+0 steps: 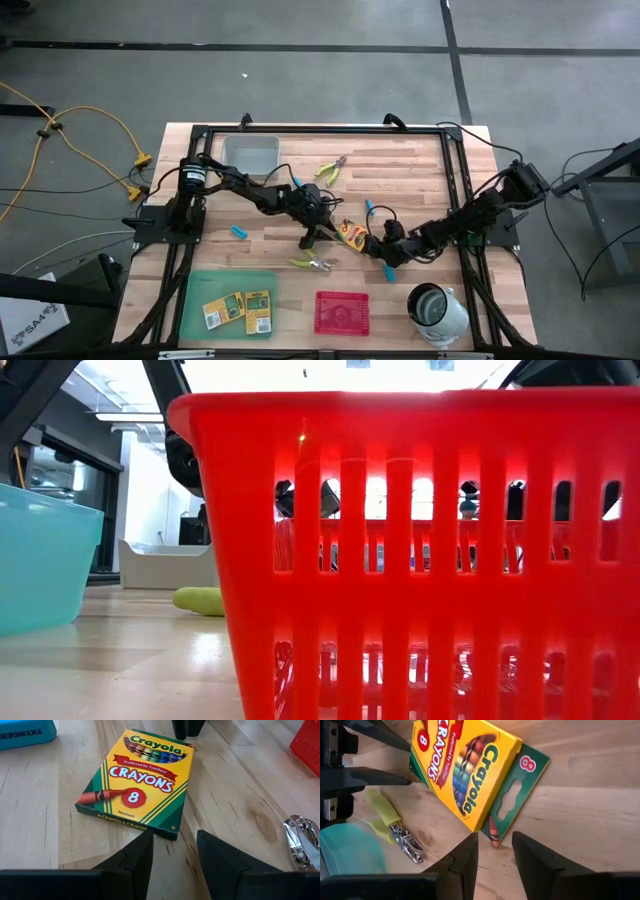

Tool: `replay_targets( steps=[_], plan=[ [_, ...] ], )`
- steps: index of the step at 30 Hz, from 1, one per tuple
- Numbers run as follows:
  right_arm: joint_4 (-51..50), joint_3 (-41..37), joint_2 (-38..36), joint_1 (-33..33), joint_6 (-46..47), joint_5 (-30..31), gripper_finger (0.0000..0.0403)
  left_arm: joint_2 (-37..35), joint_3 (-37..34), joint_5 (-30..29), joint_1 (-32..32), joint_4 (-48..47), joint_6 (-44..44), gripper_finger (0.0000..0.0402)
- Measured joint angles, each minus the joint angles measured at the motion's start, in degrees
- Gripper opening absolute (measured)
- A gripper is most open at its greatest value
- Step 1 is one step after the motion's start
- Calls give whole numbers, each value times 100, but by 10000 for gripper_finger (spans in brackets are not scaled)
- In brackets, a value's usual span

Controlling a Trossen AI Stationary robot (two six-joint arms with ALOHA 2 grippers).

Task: Pick & Place School Supplies
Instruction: Put the yellow crayon box into the green bin

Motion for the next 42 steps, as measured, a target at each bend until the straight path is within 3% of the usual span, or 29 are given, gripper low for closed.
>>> replay_targets(
  steps=[25, 42],
  plan=[
    [-184, -2, -2, -60, -199, 155, 118, 7, 26, 51, -111, 123, -25, 148],
    [213, -14, 20, -75, -777, 871, 118, 7, 50, 0, -176, 108, 16, 148]
  ],
)
